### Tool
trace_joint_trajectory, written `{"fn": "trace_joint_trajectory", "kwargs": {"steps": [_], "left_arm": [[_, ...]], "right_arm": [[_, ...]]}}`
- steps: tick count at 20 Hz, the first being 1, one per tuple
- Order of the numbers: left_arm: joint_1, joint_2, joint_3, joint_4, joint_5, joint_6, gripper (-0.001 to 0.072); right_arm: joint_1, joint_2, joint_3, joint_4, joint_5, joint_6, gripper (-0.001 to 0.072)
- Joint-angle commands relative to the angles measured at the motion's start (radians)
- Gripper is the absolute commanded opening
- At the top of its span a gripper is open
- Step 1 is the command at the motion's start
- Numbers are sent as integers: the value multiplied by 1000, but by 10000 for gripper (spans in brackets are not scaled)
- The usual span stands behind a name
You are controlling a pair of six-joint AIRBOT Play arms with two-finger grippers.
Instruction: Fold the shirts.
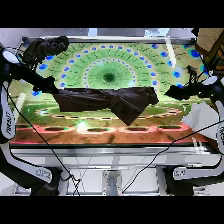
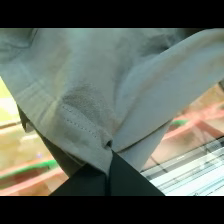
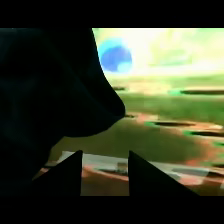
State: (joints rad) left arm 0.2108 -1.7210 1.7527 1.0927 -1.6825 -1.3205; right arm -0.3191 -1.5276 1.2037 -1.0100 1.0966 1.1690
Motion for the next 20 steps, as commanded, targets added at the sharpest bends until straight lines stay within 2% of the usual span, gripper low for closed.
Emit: {"fn": "trace_joint_trajectory", "kwargs": {"steps": [1, 3, 7, 10, 15, 16, 18, 20], "left_arm": [[0, 0, 0, 22, -18, -7, 21], [0, 0, 0, 22, -18, -8, 21], [0, 0, 0, 22, -23, -8, 21], [0, 0, 0, 22, -21, -8, 21], [0, 0, 0, 22, -21, -8, 21], [0, 0, 0, 22, -22, -8, 20], [0, 0, 0, 4, -21, -7, 20], [0, 0, 0, -61, -4, 11, 15]], "right_arm": [[0, -62, -76, 85, 2, -74, 341], [1, -105, -90, 212, -9, -142, 341], [1, -182, -90, 274, -58, -158, 341], [1, -227, -90, 382, -85, -208, 339], [33, -231, -89, 419, -204, -254, 299], [45, -231, -89, 420, -221, -255, 226], [63, -231, -84, 425, -222, -300, 20], [74, -230, -69, 443, -194, -333, 23]]}}
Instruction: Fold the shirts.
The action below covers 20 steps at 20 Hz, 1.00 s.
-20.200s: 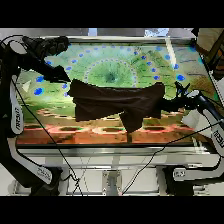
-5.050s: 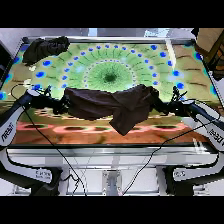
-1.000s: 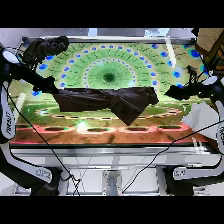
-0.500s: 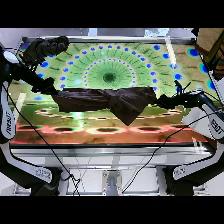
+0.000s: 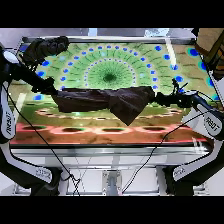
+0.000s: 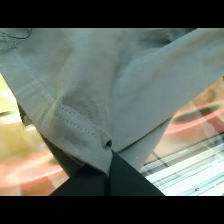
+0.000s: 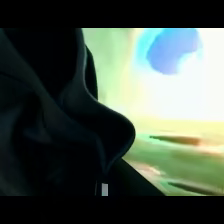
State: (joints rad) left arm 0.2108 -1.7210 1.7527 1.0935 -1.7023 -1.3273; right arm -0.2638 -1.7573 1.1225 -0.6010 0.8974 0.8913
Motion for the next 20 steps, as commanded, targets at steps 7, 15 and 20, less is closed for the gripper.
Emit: {"fn": "trace_joint_trajectory", "kwargs": {"steps": [7, 15, 20], "left_arm": [[-5, 10, 116, -352, 126, 44, 10], [-5, 230, 350, -351, 253, 89, 11], [-5, 478, 350, -351, 228, 90, 10]], "right_arm": [[7, 179, 179, 82, 93, -96, 20], [-98, 554, 399, -110, 204, 11, 18], [-106, 800, 431, -167, 328, 90, 18]]}}
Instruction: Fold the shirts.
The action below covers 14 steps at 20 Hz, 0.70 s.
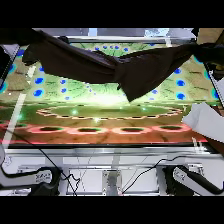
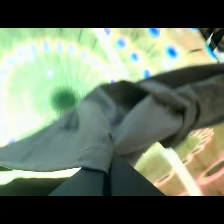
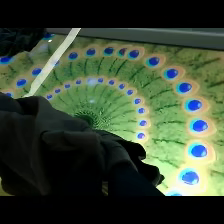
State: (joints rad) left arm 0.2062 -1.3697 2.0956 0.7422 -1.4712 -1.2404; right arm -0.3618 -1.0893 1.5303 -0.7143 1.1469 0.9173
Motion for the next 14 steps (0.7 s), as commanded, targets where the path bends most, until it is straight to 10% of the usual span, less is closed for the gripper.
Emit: {"fn": "trace_joint_trajectory", "kwargs": {"steps": [1, 9, 14], "left_arm": [[0, 164, 6, 5, -34, -19, 9], [-242, 298, -54, 261, -372, -298, 7], [-403, 197, -216, 433, -367, -244, 8]], "right_arm": [[-8, 177, 23, -66, 121, 97, 18], [-7, 439, 23, -281, 438, 333, 15], [-7, 344, -101, -308, 443, 342, 15]]}}
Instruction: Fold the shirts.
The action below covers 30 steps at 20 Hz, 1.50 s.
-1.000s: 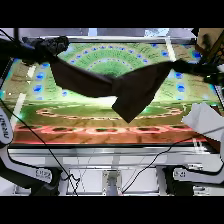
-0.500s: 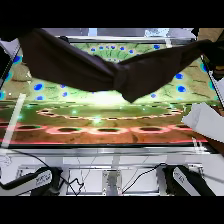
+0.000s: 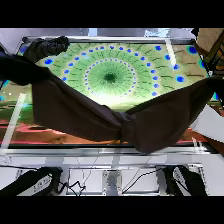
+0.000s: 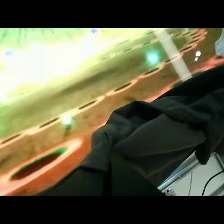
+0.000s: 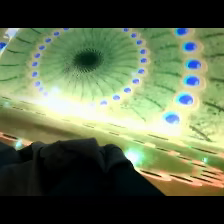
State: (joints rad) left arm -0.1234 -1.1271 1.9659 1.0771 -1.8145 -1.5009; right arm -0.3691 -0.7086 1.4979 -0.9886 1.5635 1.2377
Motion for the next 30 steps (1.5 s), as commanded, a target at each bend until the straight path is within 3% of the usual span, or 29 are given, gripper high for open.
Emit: {"fn": "trace_joint_trajectory", "kwargs": {"steps": [1, 4, 7, 12, 13, 14, 15, 16, 20, 24, 26, 30], "left_arm": [[-73, -81, -134, 98, -15, 43, 9], [-70, -221, -277, 106, 80, 121, 10], [-69, -395, -351, 140, 230, 195, 12], [-55, -560, -351, 344, 556, 154, 13], [-49, -563, -351, 370, 611, 146, 64], [-45, -563, -350, 394, 652, 133, 218], [-43, -563, -349, 420, 673, 124, 363], [-40, -563, -349, 450, 676, 119, 403], [-36, -554, -348, 613, 613, 63, 402], [-24, -477, -314, 623, 708, 40, 402], [-24, -429, -233, 621, 693, 42, 401], [-24, -317, -80, 616, 628, 42, 401]], "right_arm": [[0, -76, -117, -46, 23, 19, 16], [1, -244, -276, -51, -72, -16, 17], [15, -445, -391, 3, -339, -38, 18], [107, -721, -417, 48, -758, -38, 41], [125, -742, -417, 51, -811, -38, 138], [138, -748, -417, 51, -855, -38, 283], [146, -746, -417, 54, -896, -37, 355], [146, -740, -417, 67, -917, -38, 368], [90, -663, -417, 58, -884, -39, 367], [11, -482, -417, -53, -867, -38, 366], [-20, -373, -417, -135, -786, -38, 367], [-84, -234, -417, -304, -492, -39, 366]]}}
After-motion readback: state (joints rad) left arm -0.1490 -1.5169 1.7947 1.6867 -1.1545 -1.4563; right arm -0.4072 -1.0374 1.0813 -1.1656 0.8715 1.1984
